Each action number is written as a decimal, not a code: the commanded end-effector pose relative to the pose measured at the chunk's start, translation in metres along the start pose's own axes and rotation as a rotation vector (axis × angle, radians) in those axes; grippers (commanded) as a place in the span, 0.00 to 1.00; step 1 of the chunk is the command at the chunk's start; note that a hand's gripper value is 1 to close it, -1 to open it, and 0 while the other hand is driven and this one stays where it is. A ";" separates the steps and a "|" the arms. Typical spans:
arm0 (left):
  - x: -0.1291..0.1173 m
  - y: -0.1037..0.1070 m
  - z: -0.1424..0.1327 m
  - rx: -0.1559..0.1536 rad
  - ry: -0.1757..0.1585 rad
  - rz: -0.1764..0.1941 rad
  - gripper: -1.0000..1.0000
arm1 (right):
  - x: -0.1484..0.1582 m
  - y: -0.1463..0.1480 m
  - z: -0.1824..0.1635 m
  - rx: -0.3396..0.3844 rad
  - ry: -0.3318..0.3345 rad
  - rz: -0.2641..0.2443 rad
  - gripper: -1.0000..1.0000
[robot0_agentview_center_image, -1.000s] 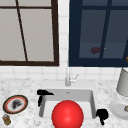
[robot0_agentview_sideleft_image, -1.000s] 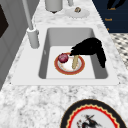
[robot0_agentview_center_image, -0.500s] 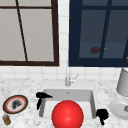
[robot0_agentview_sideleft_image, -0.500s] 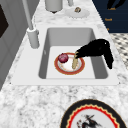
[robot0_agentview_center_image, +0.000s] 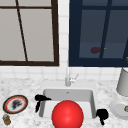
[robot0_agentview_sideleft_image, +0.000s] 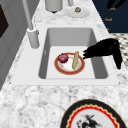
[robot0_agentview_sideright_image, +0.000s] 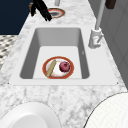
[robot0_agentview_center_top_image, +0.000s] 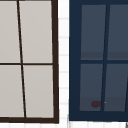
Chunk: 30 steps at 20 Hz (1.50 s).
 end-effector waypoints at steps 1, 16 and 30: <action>0.013 -0.005 -0.007 0.021 0.075 0.002 0.00 | 0.000 0.000 0.000 0.000 0.000 0.000 0.50; 0.050 -0.041 -0.036 -0.004 0.118 -0.010 0.00 | 0.000 0.000 0.000 0.000 0.000 0.000 0.50; 0.045 -0.043 -0.034 0.043 0.181 -0.011 0.00 | 0.000 0.000 0.000 0.000 0.000 0.000 0.50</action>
